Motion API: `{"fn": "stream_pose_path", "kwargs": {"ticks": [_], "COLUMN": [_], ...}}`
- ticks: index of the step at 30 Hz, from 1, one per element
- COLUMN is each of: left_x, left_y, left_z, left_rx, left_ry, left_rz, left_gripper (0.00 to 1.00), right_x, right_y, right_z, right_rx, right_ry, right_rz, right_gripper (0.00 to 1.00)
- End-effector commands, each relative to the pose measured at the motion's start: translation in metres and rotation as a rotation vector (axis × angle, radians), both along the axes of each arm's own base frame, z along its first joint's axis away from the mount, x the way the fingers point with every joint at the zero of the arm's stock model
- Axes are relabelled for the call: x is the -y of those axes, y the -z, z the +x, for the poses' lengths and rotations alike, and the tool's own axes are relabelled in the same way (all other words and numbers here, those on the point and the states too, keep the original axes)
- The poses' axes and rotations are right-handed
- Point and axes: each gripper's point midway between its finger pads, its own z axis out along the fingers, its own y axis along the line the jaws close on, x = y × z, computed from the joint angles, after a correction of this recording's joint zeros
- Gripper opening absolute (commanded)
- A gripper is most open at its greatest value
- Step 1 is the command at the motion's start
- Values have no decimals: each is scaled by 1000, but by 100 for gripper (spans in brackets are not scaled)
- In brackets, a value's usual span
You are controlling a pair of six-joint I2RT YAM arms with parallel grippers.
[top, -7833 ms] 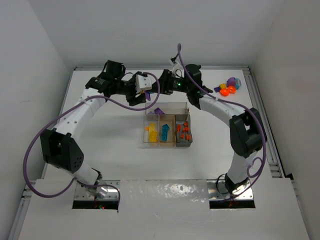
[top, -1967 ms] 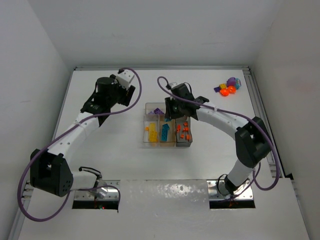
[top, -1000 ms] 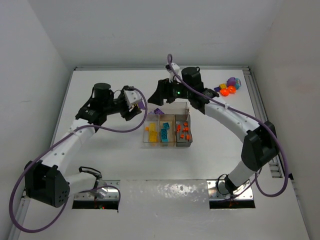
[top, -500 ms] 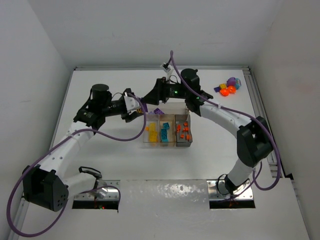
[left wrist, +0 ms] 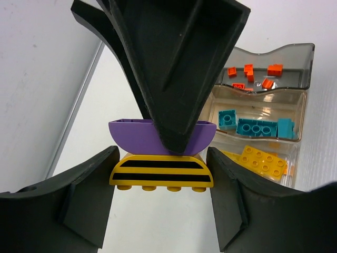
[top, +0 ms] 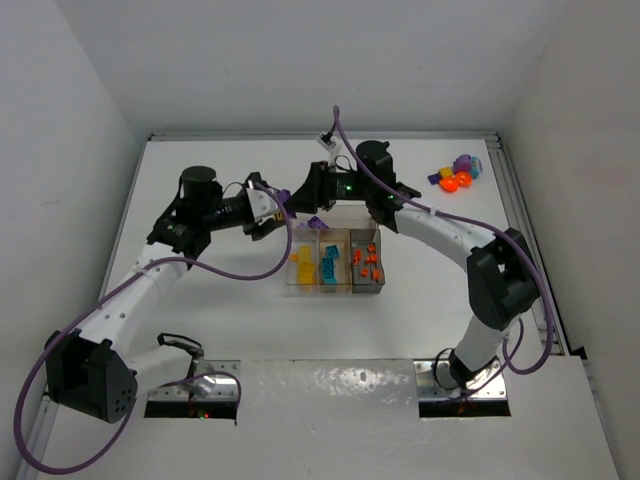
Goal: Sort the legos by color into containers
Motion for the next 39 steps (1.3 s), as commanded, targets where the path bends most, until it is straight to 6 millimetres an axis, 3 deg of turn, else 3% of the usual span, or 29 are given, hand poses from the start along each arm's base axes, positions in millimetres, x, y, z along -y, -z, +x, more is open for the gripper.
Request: {"fn": "stream_pose_path", "kwargs": {"ticks": [1,4,5,7,9,12,15,16,24,26,27,30,33,37,39], "left_x": [2,1,1,0,-3,-12,-22,-23,-27,-29,-29,-30,-31,-31,-31], "left_y": [-22,-21,-21,-18,-13,9,31,33,38,37,37,35,30,31,31], "left_z": [3,4,4,4,6,8,9,9,18,21,21,26,29,28,28], "left_rx": [71,70,65,56,41,-13,-66,-77,-113,-114,-125,-127,-118,-119,-119], "left_ry": [8,-2,-5,-9,-32,-81,-126,-141,-212,-234,-245,-278,-293,-295,-300], "left_rz": [-44,-46,-48,-43,-29,24,79,79,57,51,42,16,1,0,-4], "left_gripper": [0,0,0,0,0,0,0,0,0,0,0,0,0,0,0], "right_x": [-10,-11,-11,-11,-8,5,34,49,101,118,135,164,166,163,162], "right_y": [-22,-24,-25,-27,-24,-20,-12,-9,13,29,39,77,88,91,103], "right_z": [-1,-1,0,-1,1,10,34,40,80,87,100,98,89,97,101], "right_rx": [66,71,75,84,79,26,-27,-40,-54,-119,-177,-321,-287,-280,-339], "right_ry": [-42,-41,-38,-36,-23,22,130,179,541,666,819,1048,1161,1222,1248], "right_rz": [40,46,48,48,38,28,35,21,-130,-156,-173,-281,-338,-296,-291], "right_gripper": [55,34,21,7,0,0,0,0,0,0,0,0,0,0,2]}}
